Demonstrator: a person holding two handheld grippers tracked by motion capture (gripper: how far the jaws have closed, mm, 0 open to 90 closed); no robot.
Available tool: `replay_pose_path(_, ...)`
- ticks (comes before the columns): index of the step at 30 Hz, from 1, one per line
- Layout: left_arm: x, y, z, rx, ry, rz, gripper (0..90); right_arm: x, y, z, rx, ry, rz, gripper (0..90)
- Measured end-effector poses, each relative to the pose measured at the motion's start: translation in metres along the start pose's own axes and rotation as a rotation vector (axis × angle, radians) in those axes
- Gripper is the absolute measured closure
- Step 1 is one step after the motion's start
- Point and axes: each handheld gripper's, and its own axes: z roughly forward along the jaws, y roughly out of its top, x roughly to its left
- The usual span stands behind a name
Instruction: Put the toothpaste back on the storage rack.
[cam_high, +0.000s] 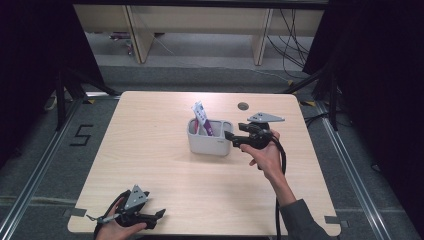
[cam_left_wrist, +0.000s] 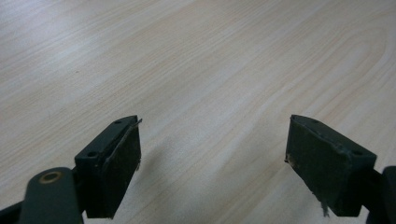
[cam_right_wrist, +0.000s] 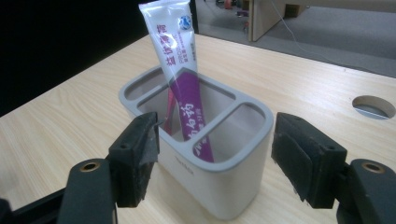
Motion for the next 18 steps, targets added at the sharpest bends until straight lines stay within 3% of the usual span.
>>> replay_pose_path(4, 0.0, 0.0, -0.001, -0.001, 0.005, 0.001, 17.6, -0.003, -0.003, -0.004, 0.012, 0.008, -0.023, 32.5)
replay_pose_path(5, 0.0, 0.0, -0.001, -0.001, 0.005, 0.001, 17.6, -0.003, -0.005, -0.005, 0.012, -0.014, -0.022, 32.4)
replay_pose_path(7, 0.0, 0.0, 0.0, -0.006, 0.0, -0.002, 17.6, -0.004, -0.008, -0.007, 0.022, -0.001, 0.005, 32.0)
replay_pose_path(11, 0.0, 0.0, 0.0, 0.001, 0.003, 0.005, 17.6, -0.007, -0.013, -0.01, 0.027, -0.008, 0.0, 31.8)
replay_pose_path(12, 0.0, 0.0, -0.001, 0.0, 0.004, 0.002, 17.6, -0.006, -0.014, -0.011, 0.034, -0.008, 0.02, 31.8)
replay_pose_path(13, 0.0, 0.0, -0.001, 0.0, 0.005, 0.001, 17.6, -0.008, -0.014, -0.012, 0.027, -0.022, -0.016, 31.5)
replay_pose_path(14, 0.0, 0.0, -0.001, -0.001, 0.006, 0.001, 17.6, -0.007, -0.015, -0.013, 0.034, -0.009, 0.011, 31.1)
replay_pose_path(18, 0.001, 0.0, 0.0, -0.006, 0.002, 0.0, 17.6, -0.005, -0.016, -0.016, 0.027, -0.019, 0.018, 30.5)
